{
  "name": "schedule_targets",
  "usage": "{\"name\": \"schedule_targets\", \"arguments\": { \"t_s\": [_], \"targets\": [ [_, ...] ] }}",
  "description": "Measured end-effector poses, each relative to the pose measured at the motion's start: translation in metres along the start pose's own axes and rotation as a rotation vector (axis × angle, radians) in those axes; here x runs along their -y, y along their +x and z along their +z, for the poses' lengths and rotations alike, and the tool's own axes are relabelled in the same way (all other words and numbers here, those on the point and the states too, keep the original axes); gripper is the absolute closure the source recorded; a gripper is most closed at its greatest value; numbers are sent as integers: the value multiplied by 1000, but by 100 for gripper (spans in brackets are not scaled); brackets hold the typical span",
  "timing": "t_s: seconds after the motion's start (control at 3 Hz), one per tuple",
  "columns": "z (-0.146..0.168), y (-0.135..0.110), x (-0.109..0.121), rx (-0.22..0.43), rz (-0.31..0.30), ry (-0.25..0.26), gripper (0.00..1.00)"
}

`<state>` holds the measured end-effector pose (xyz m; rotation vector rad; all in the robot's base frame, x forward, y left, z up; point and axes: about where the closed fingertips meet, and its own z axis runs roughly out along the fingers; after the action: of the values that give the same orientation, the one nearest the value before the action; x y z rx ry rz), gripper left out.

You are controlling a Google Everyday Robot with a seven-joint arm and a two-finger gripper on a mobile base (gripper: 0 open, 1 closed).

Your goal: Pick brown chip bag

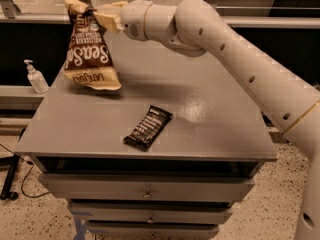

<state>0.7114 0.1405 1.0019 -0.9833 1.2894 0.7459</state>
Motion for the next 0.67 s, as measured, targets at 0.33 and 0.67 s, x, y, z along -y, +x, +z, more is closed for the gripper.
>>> {"name": "schedule_targets", "arguments": {
  "t_s": [0.33, 0.67],
  "targets": [
    [7, -53, -6, 90, -57, 19, 100],
    [12, -102, -6, 116, -140, 34, 100]
  ]
}}
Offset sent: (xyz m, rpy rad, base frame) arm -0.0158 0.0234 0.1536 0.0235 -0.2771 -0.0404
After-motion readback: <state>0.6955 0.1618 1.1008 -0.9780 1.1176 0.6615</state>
